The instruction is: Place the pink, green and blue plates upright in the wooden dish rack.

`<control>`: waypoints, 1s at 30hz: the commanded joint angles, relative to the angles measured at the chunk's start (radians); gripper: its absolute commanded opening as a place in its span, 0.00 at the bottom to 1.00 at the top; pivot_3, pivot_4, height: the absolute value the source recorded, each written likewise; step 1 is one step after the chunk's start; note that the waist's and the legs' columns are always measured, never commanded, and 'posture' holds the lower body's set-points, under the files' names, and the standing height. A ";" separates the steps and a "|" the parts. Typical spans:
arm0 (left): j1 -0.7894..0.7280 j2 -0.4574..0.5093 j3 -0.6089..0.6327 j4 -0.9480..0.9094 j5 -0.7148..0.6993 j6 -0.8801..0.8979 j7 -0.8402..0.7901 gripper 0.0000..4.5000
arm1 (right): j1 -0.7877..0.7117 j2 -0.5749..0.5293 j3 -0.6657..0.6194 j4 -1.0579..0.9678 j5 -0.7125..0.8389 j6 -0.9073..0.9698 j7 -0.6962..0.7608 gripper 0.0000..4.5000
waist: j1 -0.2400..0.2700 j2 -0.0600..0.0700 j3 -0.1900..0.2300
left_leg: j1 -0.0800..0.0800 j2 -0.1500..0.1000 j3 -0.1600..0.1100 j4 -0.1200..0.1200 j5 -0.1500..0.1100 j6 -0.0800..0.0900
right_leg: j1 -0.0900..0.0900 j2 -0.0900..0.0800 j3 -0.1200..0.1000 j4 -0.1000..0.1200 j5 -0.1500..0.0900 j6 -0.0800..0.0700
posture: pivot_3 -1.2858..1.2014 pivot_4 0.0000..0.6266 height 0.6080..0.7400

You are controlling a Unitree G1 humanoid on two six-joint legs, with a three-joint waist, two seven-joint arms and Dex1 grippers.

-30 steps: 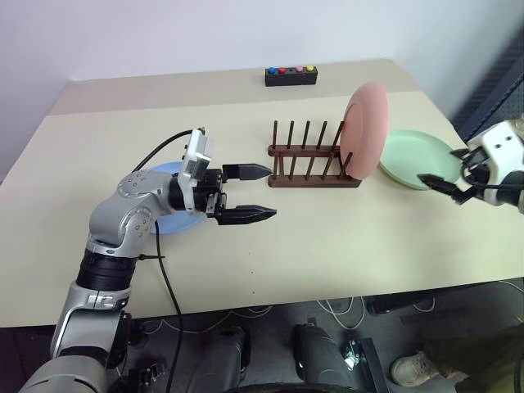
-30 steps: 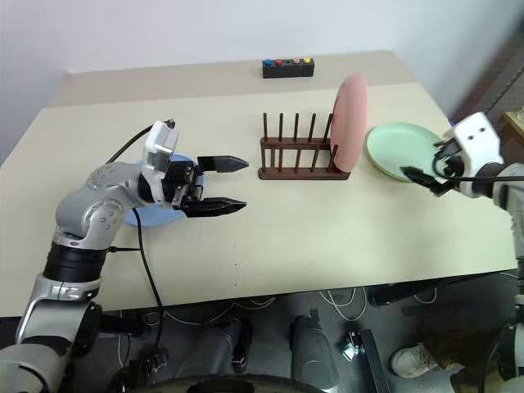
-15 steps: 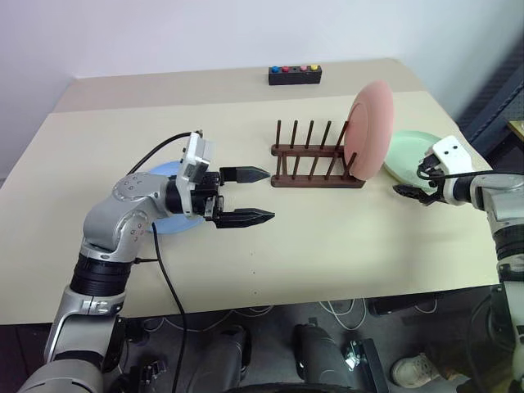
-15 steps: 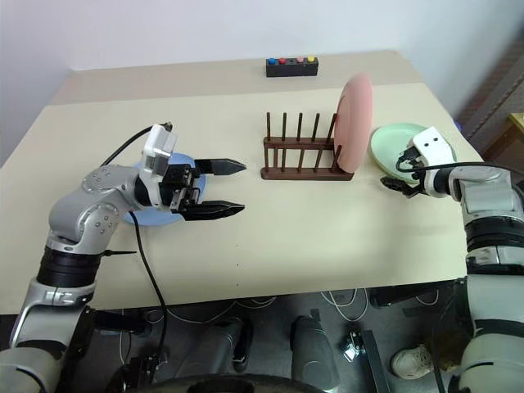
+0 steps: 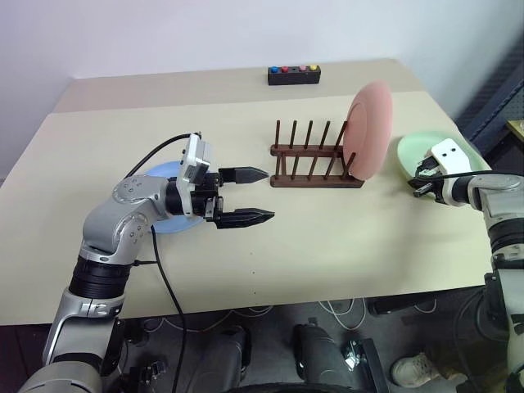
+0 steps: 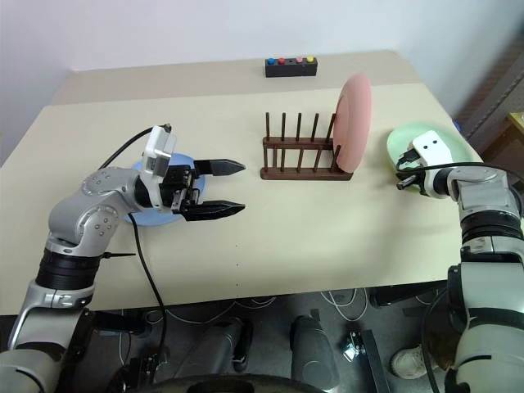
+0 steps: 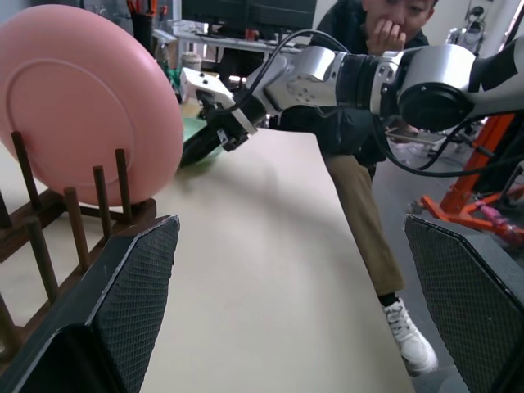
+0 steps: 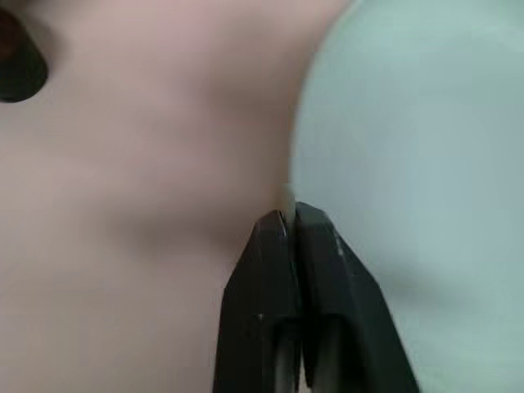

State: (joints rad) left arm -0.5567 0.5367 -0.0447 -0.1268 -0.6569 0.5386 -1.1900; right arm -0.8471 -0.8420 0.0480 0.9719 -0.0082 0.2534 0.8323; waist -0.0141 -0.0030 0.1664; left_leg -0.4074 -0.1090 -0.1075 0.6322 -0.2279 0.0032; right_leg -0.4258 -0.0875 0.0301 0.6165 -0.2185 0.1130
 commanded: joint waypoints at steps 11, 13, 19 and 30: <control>-0.070 -0.052 0.048 0.046 0.034 -0.094 0.071 1.00 | -0.112 -0.015 -0.297 -0.081 0.157 -0.003 -0.252 0.01 | -0.002 0.001 0.000 | 0.000 0.000 0.000 -0.001 0.000 0.000 | -0.001 0.000 0.000 0.000 0.000 0.000 | 0.52 0.24 1.00; -0.065 -0.052 0.050 0.047 0.030 -0.086 0.075 1.00 | -0.132 -0.006 -0.403 -0.157 0.248 0.018 -0.296 0.01 | 0.000 0.002 0.001 | 0.000 0.000 0.000 -0.002 0.000 0.000 | -0.001 0.000 0.000 0.000 0.000 0.000 | 0.52 0.24 1.00; -0.080 -0.058 0.072 0.061 0.009 -0.081 0.078 1.00 | -0.157 0.083 -0.589 -0.534 0.601 0.205 -0.232 0.01 | -0.006 0.003 0.001 | 0.000 0.001 0.000 -0.002 0.000 0.000 | -0.001 0.000 0.000 0.001 0.000 0.000 | 0.52 0.24 1.00; -0.049 -0.055 0.115 0.050 -0.029 -0.054 0.106 1.00 | -0.162 0.272 -0.673 -0.960 1.122 0.570 -0.445 0.01 | 0.003 0.002 0.001 | 0.000 0.000 -0.002 -0.001 0.000 0.000 | -0.001 -0.001 0.000 0.002 0.000 0.000 | 0.52 0.24 1.00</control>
State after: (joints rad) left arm -0.6070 0.4691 0.0334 -0.0486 -0.6644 0.4836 -1.0856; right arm -0.9675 -0.5673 -0.5886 0.0784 1.0317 0.8100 0.4160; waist -0.0114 -0.0006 0.1677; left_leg -0.4078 -0.1086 -0.1091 0.6311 -0.2279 0.0033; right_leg -0.4271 -0.0884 0.0301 0.6183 -0.2184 0.1130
